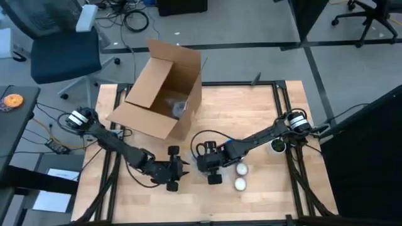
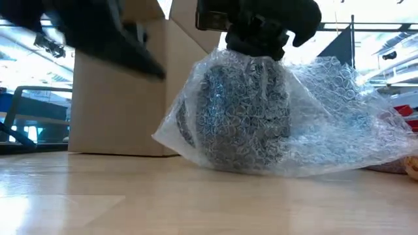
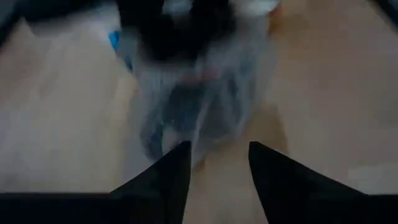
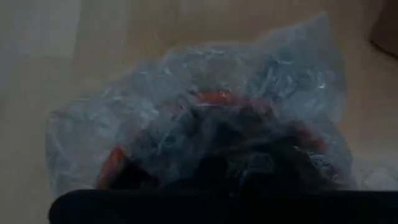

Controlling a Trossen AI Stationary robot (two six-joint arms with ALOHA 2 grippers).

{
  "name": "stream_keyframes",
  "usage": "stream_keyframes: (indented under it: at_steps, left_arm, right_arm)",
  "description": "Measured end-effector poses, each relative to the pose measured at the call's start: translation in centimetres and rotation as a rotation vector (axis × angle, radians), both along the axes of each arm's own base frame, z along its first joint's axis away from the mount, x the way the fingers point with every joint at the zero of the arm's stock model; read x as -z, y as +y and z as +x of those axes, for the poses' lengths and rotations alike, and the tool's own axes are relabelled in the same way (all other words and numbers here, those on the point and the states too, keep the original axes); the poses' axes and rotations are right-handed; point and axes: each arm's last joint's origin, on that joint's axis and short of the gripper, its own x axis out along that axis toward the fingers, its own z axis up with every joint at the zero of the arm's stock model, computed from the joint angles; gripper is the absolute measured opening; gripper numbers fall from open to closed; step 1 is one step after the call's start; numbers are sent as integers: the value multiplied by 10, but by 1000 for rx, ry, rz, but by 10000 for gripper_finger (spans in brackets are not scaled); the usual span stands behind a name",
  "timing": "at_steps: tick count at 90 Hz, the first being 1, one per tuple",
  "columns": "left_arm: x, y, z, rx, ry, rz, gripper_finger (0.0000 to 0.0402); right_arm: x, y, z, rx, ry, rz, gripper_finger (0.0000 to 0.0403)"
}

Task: Wrap mug
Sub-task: Wrap the mug with the bubble wrap

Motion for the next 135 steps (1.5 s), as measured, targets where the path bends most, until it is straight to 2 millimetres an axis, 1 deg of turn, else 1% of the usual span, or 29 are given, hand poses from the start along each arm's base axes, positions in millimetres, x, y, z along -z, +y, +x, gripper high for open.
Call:
stream_keyframes:
  at_steps: [10, 22, 32, 41, 51, 65, 76, 89, 101, 114, 126, 135]
  left_arm:
    - [6, 11, 19, -33, -69, -49, 147]
    - [21, 17, 44, 16, -67, -53, 147]
    - [25, 12, 62, 41, -77, -21, 147]
    - [28, 6, 71, 58, -73, 7, 147]
    - [28, 3, 73, 77, -76, 36, 147]
    - [28, 3, 73, 76, -77, 58, 147]
    - [27, 4, 73, 74, -72, 69, 147]
    - [29, 4, 73, 69, -53, 83, 147]
    - [29, 4, 72, 66, -49, 77, 147]
    - [30, 4, 72, 63, -47, 67, 147]
    - [30, 4, 72, 65, -46, 67, 147]
    - [30, 4, 72, 65, -46, 67, 147]
  right_arm:
    - [-9, -4, -1, 5, 73, 47, 0]
    - [-11, -12, 0, 62, 135, 145, 0]
    - [-10, -16, -1, 62, 149, 128, 0]
    - [-9, -14, -4, 43, 157, 82, 0]
    - [-9, -9, -7, 33, 171, 68, 9]
    - [-16, -5, -9, 50, 204, 60, 45]
    - [-34, -1, -9, 101, 231, 67, 70]
    - [-58, 5, -11, 126, 238, 73, 85]
    - [-79, 12, -12, 119, 214, 93, 86]
    - [-104, 17, -19, 133, 218, 84, 83]
    - [-122, 19, -32, 193, 231, -35, 75]
    - [-123, 16, -42, 247, 285, -129, 62]
